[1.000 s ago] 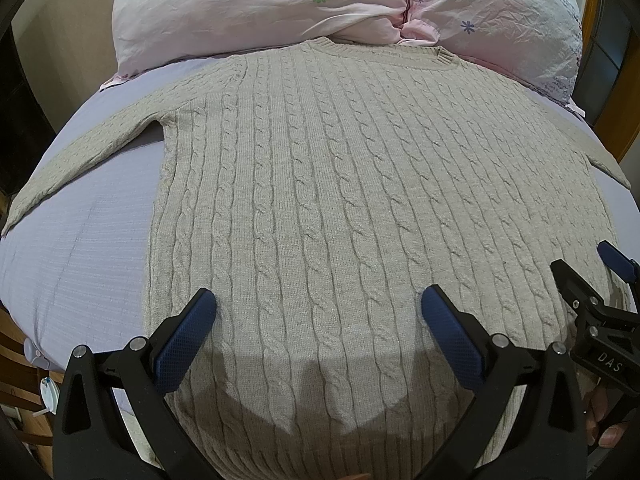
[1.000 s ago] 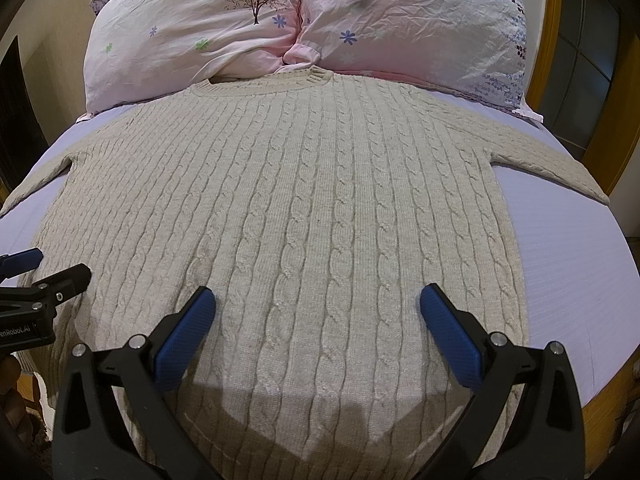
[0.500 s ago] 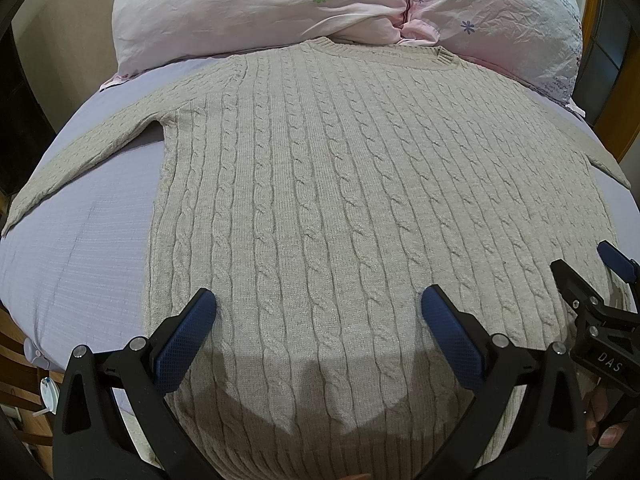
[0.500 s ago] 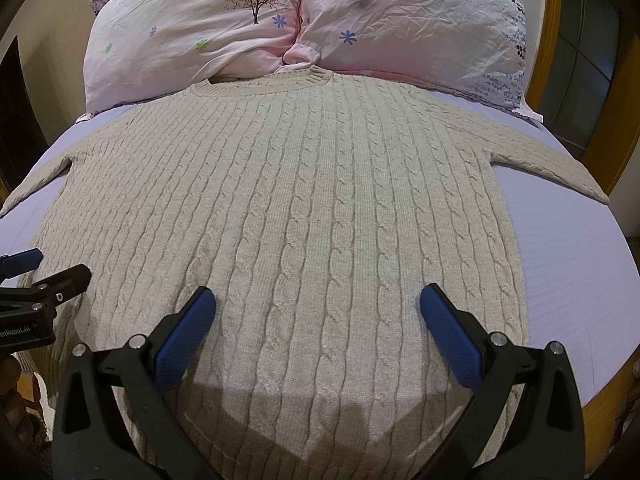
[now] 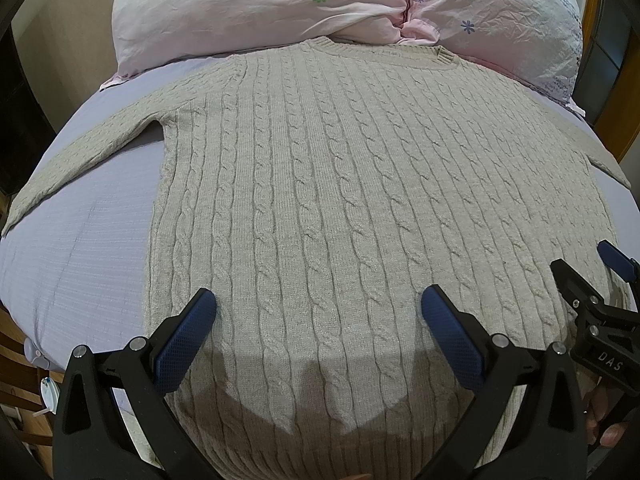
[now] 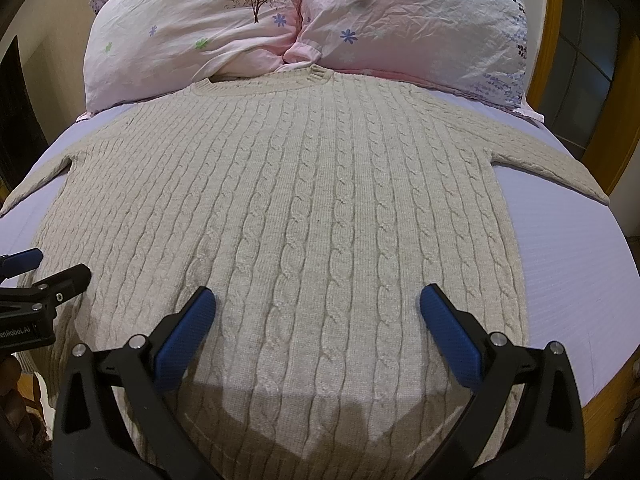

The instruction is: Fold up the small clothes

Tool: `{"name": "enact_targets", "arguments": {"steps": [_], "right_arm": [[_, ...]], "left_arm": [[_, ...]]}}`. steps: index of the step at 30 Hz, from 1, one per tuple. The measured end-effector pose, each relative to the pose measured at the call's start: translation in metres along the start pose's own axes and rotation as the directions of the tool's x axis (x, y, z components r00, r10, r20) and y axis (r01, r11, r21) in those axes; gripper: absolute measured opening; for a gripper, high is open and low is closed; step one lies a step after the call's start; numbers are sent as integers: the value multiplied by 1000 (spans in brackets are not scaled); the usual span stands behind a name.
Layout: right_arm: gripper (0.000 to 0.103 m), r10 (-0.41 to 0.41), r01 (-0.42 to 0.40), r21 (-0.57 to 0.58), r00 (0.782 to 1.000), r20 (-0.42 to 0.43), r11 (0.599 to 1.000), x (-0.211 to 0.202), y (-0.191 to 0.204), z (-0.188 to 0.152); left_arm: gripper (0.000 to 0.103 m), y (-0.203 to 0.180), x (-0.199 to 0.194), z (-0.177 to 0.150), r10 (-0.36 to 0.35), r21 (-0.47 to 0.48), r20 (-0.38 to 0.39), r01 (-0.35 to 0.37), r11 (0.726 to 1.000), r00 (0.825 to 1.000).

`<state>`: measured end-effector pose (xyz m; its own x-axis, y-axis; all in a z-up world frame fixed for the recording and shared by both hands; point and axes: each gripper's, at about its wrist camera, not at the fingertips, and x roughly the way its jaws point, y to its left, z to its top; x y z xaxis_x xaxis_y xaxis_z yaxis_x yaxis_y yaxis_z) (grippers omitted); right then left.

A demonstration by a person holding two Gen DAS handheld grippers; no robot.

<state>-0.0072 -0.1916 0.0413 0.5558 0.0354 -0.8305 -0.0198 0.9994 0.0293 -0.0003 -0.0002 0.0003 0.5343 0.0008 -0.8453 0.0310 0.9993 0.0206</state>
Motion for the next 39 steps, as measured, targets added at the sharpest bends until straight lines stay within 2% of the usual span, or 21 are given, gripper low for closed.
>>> {"name": "enact_targets", "arguments": {"steps": [5,8,10,11,14,16,19,22,23,24,26,29,30,32,33,34,35,36,37,38,39], "right_arm": [[101,34,-34,3,999,-13,999,1,-11,9],[101,20,-28,140,998,61,990,-8,-59,27],[101,-6,-24,292,995,103,956,-13,-115,41],[101,-19,-21,362,994,107,932,-13,-142,47],[84,-34,-31,595,995,97,803,-7,-235,55],[70,-38,-50,722,994,105,690,0,-293,53],[57,-56,-59,852,993,103,521,13,-359,44],[42,-37,-77,925,995,97,371,32,-401,32],[39,-31,-95,935,993,112,340,37,-409,30],[35,-39,-110,943,991,129,314,40,-416,26],[34,-59,-113,950,989,135,290,44,-425,25],[25,-78,-129,953,985,156,273,53,-434,25],[9,-80,-126,955,985,153,267,57,-438,28],[7,-86,-116,959,986,143,258,63,-443,32],[7,-105,-101,954,985,135,281,59,-437,38],[7,-134,-96,939,980,147,329,51,-428,48],[7,-161,-104,910,970,182,402,40,-416,62],[7,-164,-124,859,959,233,496,26,-392,83],[7,-143,-153,816,950,276,557,17,-372,98],[7,-76,-221,730,933,350,646,4,-332,123],[7,-29,-259,669,922,387,697,-3,-304,138]], "left_arm": [[102,1,-1,1,-2,9,5,2,1000,1000],[102,3,-4,-1,-24,28,26,23,999,999],[102,2,-6,0,-42,34,36,40,999,998],[102,6,-7,2,-82,31,53,80,996,995],[102,23,-11,9,-202,-16,109,205,979,973],[102,33,-13,14,-249,-41,152,258,965,957],[102,50,-19,22,-276,-46,250,296,954,928],[102,64,-22,30,-294,-51,322,327,944,900],[102,69,-24,32,-291,-56,342,329,943,893],[102,74,-25,34,-278,-69,343,319,945,897],[102,84,-27,37,-270,-80,361,318,945,893],[102,101,-28,41,-245,-111,389,310,944,888],[102,109,-29,42,-223,-131,403,296,946,888],[102,124,-29,43,-192,-159,414,279,947,890],[102,134,-29,43,-174,-184,417,270,945,892],[102,142,-30,42,-160,-206,419,265,942,894],[102,153,-30,40,-147,-236,425,266,935,893],[102,165,-30,38,-141,-267,437,278,923,888],[102,183,-30,35,-137,-318,457,305,897,879],[102,193,-29,33,-132,-347,463,316,883,877],[102,206,-28,32,-120,-391,463,323,862,878]]}}
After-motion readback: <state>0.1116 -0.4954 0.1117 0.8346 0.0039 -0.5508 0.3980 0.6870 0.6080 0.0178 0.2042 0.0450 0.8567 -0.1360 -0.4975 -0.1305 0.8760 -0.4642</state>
